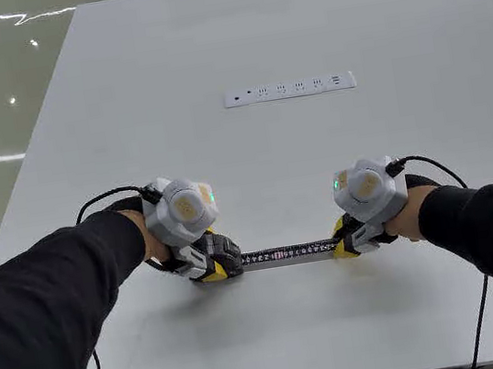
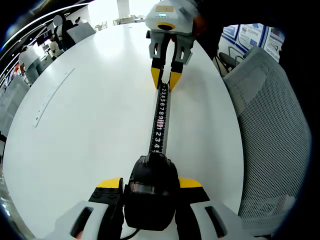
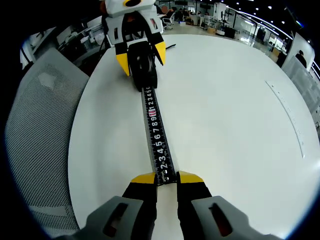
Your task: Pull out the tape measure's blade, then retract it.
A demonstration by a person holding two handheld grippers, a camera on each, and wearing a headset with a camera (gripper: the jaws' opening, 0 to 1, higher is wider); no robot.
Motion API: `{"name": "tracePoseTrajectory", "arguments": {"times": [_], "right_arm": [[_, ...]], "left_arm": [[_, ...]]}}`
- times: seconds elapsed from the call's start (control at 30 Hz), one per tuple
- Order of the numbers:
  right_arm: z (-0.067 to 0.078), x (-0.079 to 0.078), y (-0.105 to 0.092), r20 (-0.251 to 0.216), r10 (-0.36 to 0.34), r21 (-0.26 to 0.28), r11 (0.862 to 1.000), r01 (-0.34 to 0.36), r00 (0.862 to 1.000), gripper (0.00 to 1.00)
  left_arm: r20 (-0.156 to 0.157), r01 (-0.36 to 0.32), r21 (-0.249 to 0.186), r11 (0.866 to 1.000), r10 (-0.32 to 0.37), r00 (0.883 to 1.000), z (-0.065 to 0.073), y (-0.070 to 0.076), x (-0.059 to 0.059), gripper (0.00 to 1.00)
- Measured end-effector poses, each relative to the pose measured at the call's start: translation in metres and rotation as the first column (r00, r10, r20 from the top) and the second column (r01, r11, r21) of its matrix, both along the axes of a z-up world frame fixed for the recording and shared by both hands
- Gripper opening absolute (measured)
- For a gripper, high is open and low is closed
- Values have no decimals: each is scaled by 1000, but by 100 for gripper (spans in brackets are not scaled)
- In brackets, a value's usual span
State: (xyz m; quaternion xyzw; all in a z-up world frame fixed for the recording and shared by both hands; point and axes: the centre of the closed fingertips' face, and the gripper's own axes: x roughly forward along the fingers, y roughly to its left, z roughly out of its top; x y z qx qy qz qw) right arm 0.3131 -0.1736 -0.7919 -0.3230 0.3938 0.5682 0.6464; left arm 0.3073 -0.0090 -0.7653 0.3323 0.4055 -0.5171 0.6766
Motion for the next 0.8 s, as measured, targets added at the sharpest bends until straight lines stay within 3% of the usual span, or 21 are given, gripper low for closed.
{"name": "tracePoseTrajectory", "arguments": {"times": [0.8], "right_arm": [[0, 0, -12, -6, -10, -6, 1000, 10, 1000, 10]], "left_arm": [[-2, -2, -3, 1000, 2, 1000, 0, 0, -1, 36]]}}
